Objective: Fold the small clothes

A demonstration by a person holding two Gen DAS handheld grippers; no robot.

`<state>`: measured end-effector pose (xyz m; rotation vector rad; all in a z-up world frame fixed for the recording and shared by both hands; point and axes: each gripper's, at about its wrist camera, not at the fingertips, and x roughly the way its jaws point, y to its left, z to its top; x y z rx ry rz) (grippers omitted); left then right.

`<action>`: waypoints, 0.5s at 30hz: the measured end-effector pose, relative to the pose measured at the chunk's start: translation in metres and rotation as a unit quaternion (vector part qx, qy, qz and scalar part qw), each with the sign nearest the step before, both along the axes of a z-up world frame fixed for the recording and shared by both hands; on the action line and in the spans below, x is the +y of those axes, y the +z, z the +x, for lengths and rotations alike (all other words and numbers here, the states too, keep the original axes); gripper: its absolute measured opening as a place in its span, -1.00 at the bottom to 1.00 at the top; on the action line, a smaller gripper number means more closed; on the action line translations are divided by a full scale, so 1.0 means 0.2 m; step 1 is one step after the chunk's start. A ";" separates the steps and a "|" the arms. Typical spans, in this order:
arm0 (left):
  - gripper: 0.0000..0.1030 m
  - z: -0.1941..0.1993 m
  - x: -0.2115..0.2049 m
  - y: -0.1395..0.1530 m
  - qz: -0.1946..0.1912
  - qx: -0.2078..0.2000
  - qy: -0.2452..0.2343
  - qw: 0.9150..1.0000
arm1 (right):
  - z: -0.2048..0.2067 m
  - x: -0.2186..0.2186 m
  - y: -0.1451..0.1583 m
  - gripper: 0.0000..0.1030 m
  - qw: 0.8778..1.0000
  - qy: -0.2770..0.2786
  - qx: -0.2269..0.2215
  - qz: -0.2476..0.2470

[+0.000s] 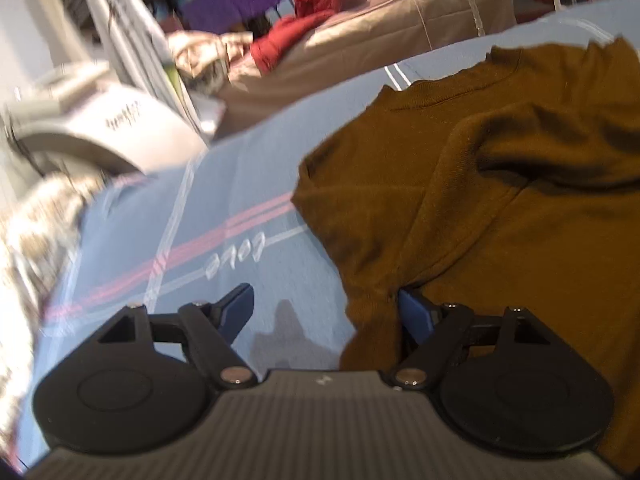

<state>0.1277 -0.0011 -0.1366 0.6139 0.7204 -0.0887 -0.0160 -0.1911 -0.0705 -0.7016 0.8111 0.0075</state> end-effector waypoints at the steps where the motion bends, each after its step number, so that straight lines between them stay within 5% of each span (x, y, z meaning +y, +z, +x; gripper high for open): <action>1: 0.50 0.00 -0.03 -0.03 0.023 -0.013 -0.004 1.000 | 0.01 0.00 0.01 -0.90 1.000 -0.005 -0.005 0.007; 3: 0.25 0.01 -0.06 -0.06 0.048 -0.038 -0.006 0.998 | -0.02 0.00 -0.01 -0.90 1.000 -0.011 -0.011 0.019; 4: -0.12 0.02 -0.05 -0.06 0.045 -0.039 -0.004 0.998 | -0.02 0.00 -0.02 -0.90 0.999 -0.014 -0.013 0.026; 5: -0.40 0.04 -0.03 -0.05 0.028 -0.030 0.005 0.999 | -0.02 -0.02 -0.02 -0.90 0.999 -0.016 -0.014 0.031; 7: -0.55 0.09 0.06 -0.02 -0.023 -0.023 0.042 0.999 | -0.02 -0.02 -0.03 -0.90 0.999 -0.017 -0.017 0.035; 10: -0.53 0.15 0.31 0.06 -0.118 -0.007 0.110 0.987 | -0.01 -0.03 -0.02 -0.90 0.998 -0.021 -0.019 0.058; 15: 0.05 0.19 0.62 0.04 -0.214 0.041 0.148 0.965 | 0.03 -0.03 -0.07 -0.90 0.998 0.008 -0.001 0.070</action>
